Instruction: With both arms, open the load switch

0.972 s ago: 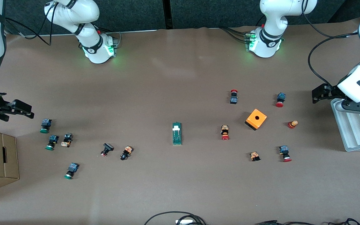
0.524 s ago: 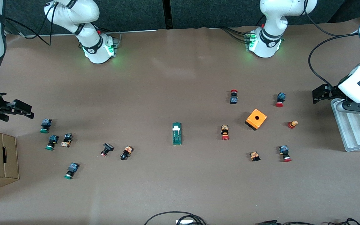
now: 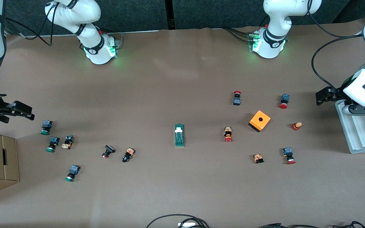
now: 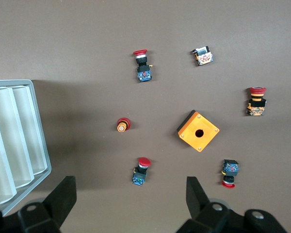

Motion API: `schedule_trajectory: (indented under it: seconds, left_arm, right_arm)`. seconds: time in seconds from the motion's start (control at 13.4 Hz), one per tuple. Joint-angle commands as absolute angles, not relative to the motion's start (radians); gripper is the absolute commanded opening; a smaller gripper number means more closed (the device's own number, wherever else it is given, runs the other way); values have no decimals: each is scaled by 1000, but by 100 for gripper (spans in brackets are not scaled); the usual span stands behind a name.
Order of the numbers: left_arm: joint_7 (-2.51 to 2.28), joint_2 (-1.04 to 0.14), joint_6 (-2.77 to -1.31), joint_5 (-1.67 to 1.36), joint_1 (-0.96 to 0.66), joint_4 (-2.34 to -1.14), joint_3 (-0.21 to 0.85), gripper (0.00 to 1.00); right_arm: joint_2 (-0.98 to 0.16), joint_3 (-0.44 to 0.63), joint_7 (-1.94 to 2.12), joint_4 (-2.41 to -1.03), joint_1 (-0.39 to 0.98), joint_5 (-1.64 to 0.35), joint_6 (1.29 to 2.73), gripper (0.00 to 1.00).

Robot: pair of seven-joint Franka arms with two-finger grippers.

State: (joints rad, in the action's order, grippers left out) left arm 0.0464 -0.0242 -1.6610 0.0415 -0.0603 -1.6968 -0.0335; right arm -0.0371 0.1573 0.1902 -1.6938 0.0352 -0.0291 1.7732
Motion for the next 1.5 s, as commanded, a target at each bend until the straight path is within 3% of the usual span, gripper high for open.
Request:
schedule_trajectory:
  seconds: [0.0, 0.6, 1.42]
  left_arm:
    - [26, -14, -1646, 37, -71, -1697, -38, 100]
    - [-78, -44, -1657, 107, -77, -1674, 37, 100]
    - [-77, -46, -1654, 101, -75, -1678, 37, 100]
  right_arm:
    - [-32, 160, 198, -1690, 40, -9, 1781, 100]
    - [-32, 158, 198, -1690, 40, -9, 1781, 100]
    - [-32, 158, 198, -1690, 41, -8, 1781, 100]
